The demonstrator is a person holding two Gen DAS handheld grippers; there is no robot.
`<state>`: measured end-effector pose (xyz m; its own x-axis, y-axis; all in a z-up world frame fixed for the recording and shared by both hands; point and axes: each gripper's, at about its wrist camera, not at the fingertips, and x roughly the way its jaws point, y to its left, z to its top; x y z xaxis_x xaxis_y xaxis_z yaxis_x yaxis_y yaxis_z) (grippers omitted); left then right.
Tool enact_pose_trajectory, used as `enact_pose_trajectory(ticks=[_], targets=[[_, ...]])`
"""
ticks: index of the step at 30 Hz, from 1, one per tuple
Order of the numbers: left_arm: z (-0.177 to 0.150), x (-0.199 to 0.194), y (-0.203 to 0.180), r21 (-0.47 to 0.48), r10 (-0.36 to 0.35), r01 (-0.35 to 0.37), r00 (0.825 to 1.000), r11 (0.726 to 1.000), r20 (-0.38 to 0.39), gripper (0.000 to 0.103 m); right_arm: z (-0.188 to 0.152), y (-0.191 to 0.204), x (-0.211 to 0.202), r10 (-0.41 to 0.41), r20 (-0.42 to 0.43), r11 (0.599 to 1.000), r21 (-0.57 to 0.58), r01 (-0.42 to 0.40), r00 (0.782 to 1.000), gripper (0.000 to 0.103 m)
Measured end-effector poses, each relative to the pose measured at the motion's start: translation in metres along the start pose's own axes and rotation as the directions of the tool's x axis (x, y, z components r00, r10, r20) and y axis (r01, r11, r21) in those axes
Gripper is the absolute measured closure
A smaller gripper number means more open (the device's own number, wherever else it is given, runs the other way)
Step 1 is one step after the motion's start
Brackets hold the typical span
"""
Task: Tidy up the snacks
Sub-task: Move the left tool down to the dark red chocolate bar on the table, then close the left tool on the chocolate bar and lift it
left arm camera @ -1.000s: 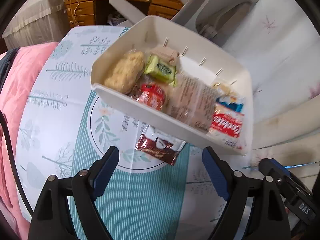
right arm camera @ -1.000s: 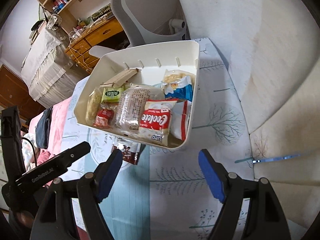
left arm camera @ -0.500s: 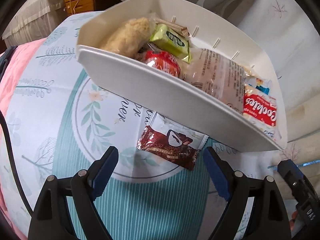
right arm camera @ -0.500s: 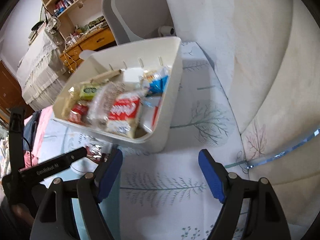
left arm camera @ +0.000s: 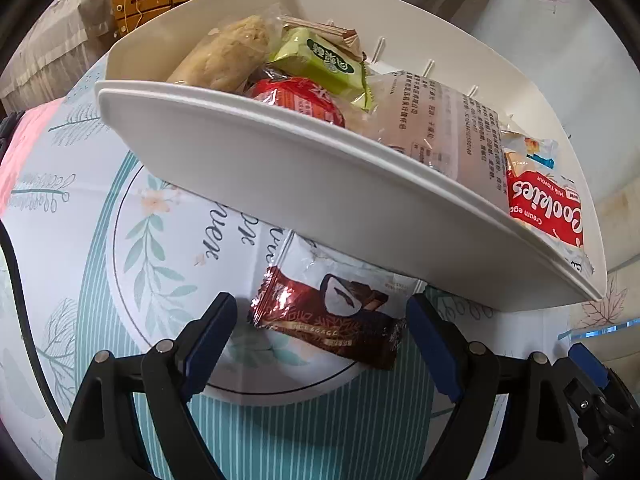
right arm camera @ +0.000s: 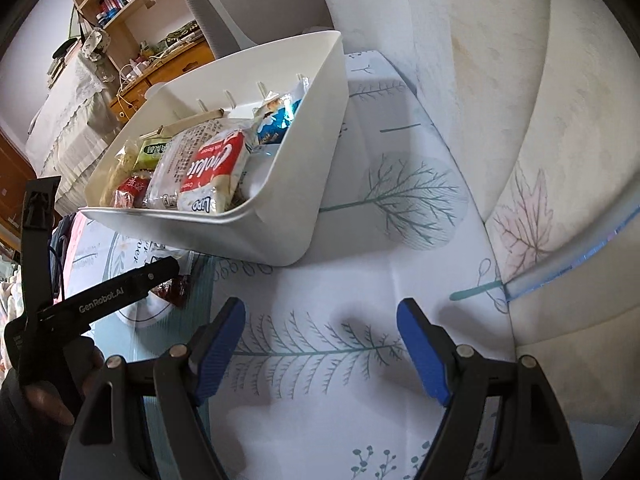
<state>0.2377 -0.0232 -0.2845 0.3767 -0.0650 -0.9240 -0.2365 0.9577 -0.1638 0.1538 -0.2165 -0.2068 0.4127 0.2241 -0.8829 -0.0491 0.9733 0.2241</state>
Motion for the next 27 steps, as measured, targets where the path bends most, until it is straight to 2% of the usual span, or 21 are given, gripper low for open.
enact_pose_trajectory(ticks=[6, 11, 15, 22, 27], targets=[[0.001, 0.004, -0.001, 0.014, 0.026, -0.026, 1.000, 1.000, 0.004, 0.018, -0.001, -0.002, -0.004, -0.019, 0.001, 1.000, 0.005, 0.019, 1.000, 0.024], [0.000, 0.007, -0.013, 0.059, 0.095, -0.095, 0.995, 0.994, 0.005, 0.028, -0.003, -0.002, -0.007, -0.039, -0.009, 0.999, 0.017, 0.040, 0.999, 0.024], [-0.002, 0.006, -0.018, 0.065, 0.084, -0.084, 0.996, 0.994, 0.006, 0.037, -0.003, 0.001, -0.010, -0.054, -0.013, 0.998, 0.028, 0.055, 0.998, 0.024], [0.003, -0.003, -0.008, 0.053, 0.032, -0.030, 0.999, 0.998, -0.036, 0.061, -0.005, 0.010, -0.018, -0.092, -0.039, 0.994, 0.053, 0.094, 0.995, 0.024], [0.008, -0.005, 0.005, 0.036, -0.032, 0.035, 0.996, 0.999, -0.085, 0.069, -0.005, 0.024, -0.026, -0.100, -0.054, 0.993, 0.056, 0.103, 0.994, 0.024]])
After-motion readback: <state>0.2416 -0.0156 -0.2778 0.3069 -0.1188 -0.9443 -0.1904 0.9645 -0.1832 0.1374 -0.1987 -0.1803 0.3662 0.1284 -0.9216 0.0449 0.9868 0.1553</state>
